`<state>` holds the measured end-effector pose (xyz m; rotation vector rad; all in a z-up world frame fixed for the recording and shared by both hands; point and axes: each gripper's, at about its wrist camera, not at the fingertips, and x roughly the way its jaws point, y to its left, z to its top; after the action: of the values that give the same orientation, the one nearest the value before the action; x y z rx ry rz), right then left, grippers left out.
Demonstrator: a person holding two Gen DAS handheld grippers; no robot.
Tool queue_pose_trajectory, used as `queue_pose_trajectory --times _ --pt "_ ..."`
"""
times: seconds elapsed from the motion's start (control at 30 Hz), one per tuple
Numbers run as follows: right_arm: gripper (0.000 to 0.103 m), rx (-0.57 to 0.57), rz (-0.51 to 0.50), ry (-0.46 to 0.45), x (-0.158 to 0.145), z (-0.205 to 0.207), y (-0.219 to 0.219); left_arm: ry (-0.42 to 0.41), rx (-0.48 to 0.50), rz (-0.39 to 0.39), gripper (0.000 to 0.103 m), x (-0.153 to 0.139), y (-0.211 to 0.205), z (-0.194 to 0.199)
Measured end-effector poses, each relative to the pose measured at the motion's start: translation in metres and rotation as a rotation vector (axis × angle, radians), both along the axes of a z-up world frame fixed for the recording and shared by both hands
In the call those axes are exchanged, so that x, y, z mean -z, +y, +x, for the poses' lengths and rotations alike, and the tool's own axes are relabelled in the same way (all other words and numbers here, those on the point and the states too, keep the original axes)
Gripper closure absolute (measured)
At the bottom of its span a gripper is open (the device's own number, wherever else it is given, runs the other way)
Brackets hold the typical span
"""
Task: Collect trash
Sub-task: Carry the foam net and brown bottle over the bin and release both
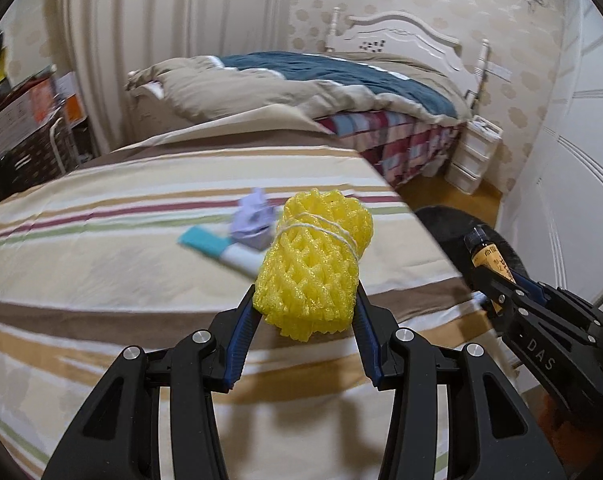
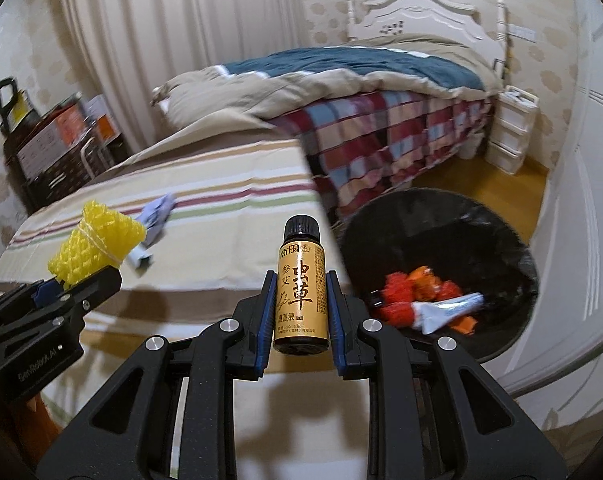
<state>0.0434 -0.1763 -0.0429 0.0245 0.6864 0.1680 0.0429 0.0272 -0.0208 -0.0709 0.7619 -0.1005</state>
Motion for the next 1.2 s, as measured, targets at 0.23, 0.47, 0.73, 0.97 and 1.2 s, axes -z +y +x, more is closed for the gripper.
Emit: queue_pose_trajectory --times 0.23,0.47,0.73,0.97,1.2 --pt "0.080 0.082 0.005 -0.024 -0.008 0.019 -0.042 -0.007 0.071 0.005 0.057 -0.003 -0.043 0.025" --pt "0.080 0.145 0.012 -0.028 -0.009 0.038 -0.078 -0.006 0.134 0.038 0.057 0.000 -0.084 0.046" --pt "0.080 0.187 0.013 -0.005 -0.001 0.055 -0.103 -0.003 0.166 0.065 0.057 0.003 -0.119 0.068" --pt "0.080 0.211 -0.008 -0.008 0.003 0.067 -0.116 0.002 0.176 0.086 0.057 0.006 -0.141 0.081" --pt "0.080 0.234 -0.002 -0.007 0.005 0.077 -0.126 0.011 0.171 0.103 0.057 0.010 -0.155 0.096"
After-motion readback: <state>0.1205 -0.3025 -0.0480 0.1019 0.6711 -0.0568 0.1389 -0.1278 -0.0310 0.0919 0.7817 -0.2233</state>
